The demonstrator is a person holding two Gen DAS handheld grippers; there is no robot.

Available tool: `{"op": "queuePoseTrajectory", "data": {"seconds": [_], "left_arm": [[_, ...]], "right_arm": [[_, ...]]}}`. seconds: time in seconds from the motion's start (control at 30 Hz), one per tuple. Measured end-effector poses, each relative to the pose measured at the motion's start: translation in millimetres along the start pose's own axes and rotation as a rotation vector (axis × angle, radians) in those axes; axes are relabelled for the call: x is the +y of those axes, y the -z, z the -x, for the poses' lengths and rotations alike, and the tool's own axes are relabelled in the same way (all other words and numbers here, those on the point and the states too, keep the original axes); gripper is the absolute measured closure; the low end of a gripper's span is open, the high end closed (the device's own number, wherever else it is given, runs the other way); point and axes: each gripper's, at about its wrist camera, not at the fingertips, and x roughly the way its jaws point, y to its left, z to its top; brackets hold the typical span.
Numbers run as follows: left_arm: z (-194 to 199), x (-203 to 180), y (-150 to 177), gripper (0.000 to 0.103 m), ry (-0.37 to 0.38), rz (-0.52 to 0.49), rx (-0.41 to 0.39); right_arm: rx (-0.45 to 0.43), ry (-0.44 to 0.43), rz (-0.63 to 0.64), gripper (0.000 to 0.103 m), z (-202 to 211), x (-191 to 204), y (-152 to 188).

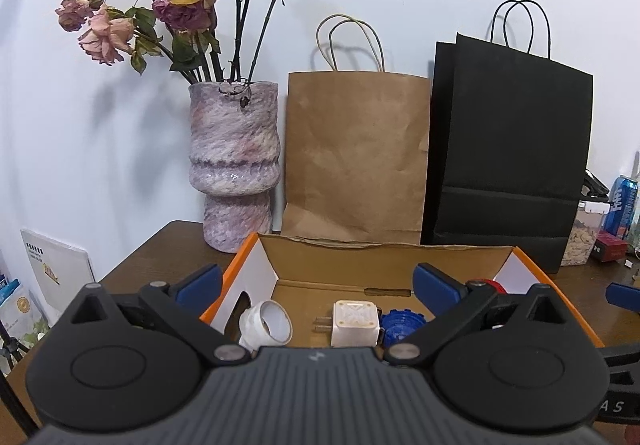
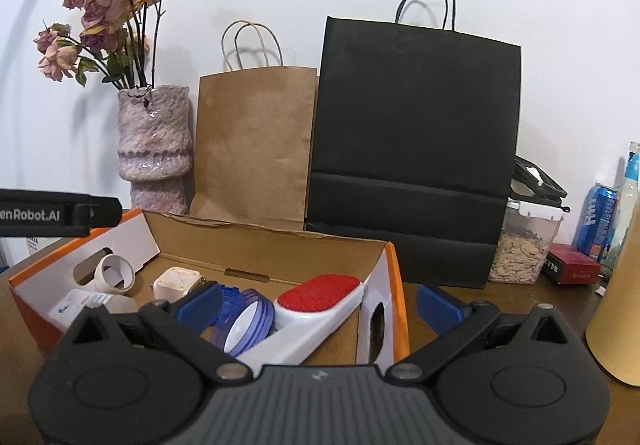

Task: Organize rigid objects
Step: 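Withdraw both tools from the box toward the white spray bottle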

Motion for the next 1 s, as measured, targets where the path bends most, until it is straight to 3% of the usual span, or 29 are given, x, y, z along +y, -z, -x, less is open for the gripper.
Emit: {"op": "queuePoseTrajectory", "data": {"seconds": [1.0], "left_arm": [[94,8,42,0.0,0.027,-0.004,0.026]], "right_arm": [[0.018,-0.023,0.011,0.0,105,11,37]]}}
